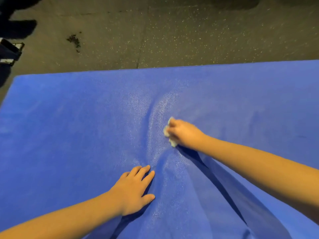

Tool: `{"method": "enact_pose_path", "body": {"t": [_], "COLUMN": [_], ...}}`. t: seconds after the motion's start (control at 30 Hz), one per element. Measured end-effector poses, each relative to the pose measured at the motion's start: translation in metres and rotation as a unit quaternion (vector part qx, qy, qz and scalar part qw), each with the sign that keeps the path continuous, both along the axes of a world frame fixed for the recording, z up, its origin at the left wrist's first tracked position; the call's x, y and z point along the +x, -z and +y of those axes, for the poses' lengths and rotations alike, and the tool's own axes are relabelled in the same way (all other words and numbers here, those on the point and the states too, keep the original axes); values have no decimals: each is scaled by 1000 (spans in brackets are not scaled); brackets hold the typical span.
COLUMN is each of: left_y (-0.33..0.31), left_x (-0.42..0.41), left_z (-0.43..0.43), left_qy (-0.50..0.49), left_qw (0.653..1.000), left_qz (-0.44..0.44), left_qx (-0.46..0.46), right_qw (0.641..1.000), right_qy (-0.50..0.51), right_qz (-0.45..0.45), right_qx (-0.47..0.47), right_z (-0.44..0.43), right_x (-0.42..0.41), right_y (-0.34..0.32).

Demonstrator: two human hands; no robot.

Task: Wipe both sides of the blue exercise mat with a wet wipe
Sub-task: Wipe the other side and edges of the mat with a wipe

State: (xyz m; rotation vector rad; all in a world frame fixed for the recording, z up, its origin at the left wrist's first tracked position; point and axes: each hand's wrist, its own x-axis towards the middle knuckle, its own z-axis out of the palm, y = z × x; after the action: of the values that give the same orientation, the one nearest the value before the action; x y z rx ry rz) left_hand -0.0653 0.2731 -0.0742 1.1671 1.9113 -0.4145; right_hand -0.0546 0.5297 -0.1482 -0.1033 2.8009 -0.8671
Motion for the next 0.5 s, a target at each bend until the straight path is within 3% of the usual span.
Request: {"method": "enact_pose_path", "body": {"t": [0.07, 0.17, 0.23, 0.3, 0.4, 0.5], "left_y": [-3, 2, 9, 22, 43, 66], "left_x": [-9, -31, -48, -65, -84, -84], "left_z": [7, 27, 45, 63, 90, 111], "left_qy": [23, 37, -14, -51, -120, -199], "left_qw": [1000, 999, 1000, 993, 956, 930], "left_qz": [-7, -14, -10, 48, 145, 184], "left_qx": [-8, -3, 26, 96, 223, 247], "right_qw": [992, 994, 986, 993, 989, 976], "right_qy": [-92, 59, 112, 48, -91, -97], "right_qz": [-9, -1, -2, -23, -30, -47], "right_qx": [85, 87, 126, 108, 115, 188], "right_z": [5, 32, 36, 25, 16, 35], "right_x": [-3, -25, -28, -17, 2, -3], "right_y": [6, -2, -9, -10, -10, -15]}}
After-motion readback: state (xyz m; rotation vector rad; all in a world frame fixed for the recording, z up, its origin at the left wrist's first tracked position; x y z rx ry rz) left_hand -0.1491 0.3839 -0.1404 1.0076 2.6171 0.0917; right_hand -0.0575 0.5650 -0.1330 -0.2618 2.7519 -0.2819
